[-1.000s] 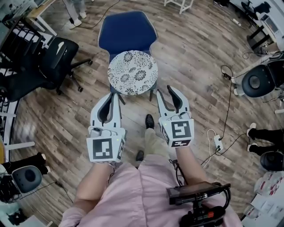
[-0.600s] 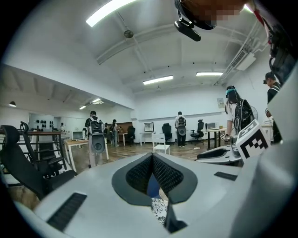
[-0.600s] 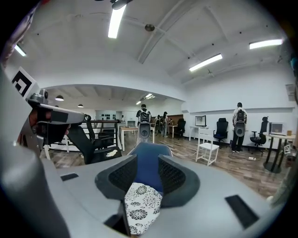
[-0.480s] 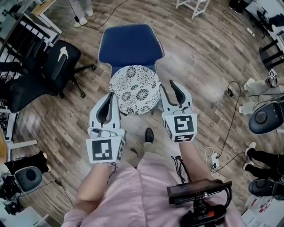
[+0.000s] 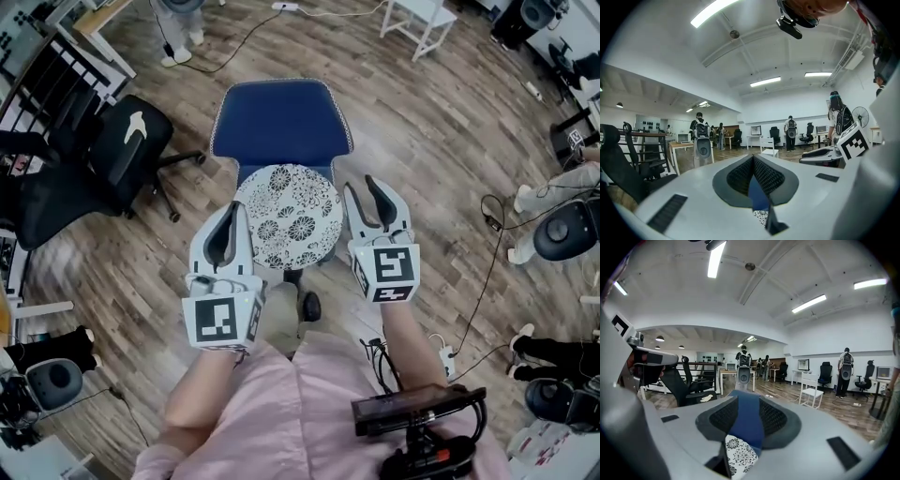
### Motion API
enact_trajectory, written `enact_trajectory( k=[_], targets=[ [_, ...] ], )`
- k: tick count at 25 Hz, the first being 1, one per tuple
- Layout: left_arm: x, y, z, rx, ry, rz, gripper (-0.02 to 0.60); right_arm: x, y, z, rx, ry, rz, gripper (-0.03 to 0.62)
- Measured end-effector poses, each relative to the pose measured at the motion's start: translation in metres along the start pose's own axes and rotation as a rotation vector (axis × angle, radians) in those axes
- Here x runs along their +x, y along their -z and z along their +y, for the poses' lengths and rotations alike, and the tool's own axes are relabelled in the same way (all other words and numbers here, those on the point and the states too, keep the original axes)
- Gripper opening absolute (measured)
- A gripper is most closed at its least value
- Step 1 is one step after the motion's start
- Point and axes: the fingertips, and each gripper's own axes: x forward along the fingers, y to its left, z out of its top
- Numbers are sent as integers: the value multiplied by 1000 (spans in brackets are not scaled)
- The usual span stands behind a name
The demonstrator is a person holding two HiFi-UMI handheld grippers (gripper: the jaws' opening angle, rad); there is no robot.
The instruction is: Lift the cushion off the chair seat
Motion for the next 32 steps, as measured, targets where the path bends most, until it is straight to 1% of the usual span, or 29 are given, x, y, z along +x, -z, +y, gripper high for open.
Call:
enact_trajectory(
  k=[5, 9, 13, 21, 26, 32],
  targets=[
    [40, 31, 14, -14, 21, 66, 11, 38, 24, -9, 23, -5, 54, 141],
    [70, 62, 22, -26, 50, 131, 11, 64, 61, -13, 53, -6, 136, 146],
    [105, 102, 28, -44, 67, 197, 11, 92, 103, -23, 78, -7, 209, 147],
    [141, 195, 25, -67, 91, 339, 11, 121, 205, -38, 129, -4, 345, 150],
    [148, 251, 12, -64, 129, 416, 11, 127, 279, -34, 178, -10, 431, 153],
    [153, 317, 7, -74, 147, 490, 11, 134, 372, -28, 239, -7, 525, 165]
  ],
)
